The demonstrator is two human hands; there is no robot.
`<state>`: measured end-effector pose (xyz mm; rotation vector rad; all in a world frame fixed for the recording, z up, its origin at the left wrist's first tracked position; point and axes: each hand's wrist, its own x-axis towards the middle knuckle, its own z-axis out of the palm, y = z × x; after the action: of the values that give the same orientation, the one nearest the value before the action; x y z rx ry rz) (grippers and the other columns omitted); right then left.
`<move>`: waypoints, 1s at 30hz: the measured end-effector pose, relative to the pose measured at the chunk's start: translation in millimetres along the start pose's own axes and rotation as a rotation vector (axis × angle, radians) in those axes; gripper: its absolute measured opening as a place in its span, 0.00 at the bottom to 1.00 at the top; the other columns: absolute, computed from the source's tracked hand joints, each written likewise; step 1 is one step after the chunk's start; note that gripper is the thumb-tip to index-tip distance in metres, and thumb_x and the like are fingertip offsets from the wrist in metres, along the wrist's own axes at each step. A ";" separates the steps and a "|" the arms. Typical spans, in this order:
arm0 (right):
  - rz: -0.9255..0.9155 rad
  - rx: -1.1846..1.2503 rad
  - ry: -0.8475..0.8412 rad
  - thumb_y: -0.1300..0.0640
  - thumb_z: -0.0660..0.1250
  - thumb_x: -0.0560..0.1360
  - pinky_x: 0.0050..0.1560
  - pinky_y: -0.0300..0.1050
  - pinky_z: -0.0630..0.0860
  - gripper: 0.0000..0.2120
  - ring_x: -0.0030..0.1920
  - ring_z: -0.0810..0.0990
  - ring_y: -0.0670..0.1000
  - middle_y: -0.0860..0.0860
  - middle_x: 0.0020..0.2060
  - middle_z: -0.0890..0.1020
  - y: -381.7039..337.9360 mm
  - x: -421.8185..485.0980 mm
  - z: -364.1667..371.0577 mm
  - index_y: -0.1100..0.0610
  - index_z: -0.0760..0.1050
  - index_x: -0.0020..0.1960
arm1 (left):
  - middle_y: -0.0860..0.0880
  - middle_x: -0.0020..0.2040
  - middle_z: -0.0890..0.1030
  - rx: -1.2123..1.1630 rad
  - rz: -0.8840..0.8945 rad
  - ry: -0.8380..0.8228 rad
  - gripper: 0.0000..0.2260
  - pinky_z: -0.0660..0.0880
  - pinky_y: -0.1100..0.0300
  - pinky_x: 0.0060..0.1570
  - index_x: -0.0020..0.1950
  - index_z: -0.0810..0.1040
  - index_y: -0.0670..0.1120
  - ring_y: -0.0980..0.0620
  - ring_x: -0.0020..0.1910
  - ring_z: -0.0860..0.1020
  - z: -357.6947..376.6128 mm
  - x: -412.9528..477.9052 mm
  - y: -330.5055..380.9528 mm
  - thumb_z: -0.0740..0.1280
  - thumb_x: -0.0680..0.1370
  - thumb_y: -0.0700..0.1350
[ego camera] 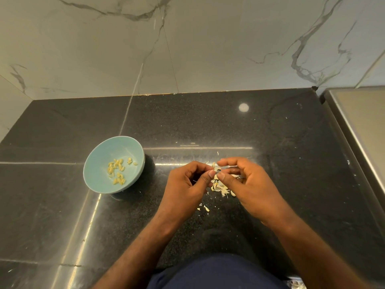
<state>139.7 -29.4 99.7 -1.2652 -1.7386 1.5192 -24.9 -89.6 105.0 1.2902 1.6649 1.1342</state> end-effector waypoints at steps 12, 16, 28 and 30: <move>-0.196 -0.224 -0.214 0.48 0.57 0.83 0.38 0.46 0.78 0.13 0.37 0.80 0.47 0.48 0.35 0.81 5.1 2.3 3.9 0.52 0.74 0.45 | 0.53 0.35 0.79 0.220 0.160 -0.075 0.04 0.76 0.54 0.35 0.46 0.78 0.46 0.51 0.35 0.78 0.0 0.6 0.2 0.67 0.80 0.40; 0.013 0.099 -0.237 0.57 0.56 0.85 0.39 0.52 0.77 0.16 0.34 0.80 0.54 0.51 0.30 0.79 1.5 -0.5 4.4 0.60 0.72 0.40 | 0.53 0.37 0.78 0.362 0.289 -0.158 0.05 0.74 0.54 0.36 0.48 0.78 0.46 0.53 0.37 0.76 -4.4 3.0 0.8 0.64 0.80 0.44; -0.275 -0.102 -0.169 0.48 0.55 0.82 0.33 0.48 0.70 0.16 0.32 0.70 0.51 0.52 0.31 0.72 1.7 -7.0 13.6 0.57 0.69 0.42 | 0.56 0.30 0.68 -0.140 -0.110 -0.271 0.11 0.65 0.66 0.31 0.41 0.69 0.43 0.58 0.30 0.66 -5.4 -1.7 18.8 0.57 0.82 0.43; -0.393 -0.282 -0.135 0.45 0.53 0.82 0.31 0.45 0.67 0.16 0.31 0.69 0.47 0.47 0.31 0.71 3.7 -7.0 12.7 0.54 0.69 0.44 | 0.53 0.30 0.66 -0.268 -0.226 -0.273 0.09 0.61 0.64 0.29 0.42 0.70 0.43 0.56 0.28 0.63 -6.2 -2.5 24.7 0.56 0.81 0.43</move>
<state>133.2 -41.8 94.5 -0.8846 -2.1951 1.1850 -21.9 -90.6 130.4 1.0088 1.3664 0.9595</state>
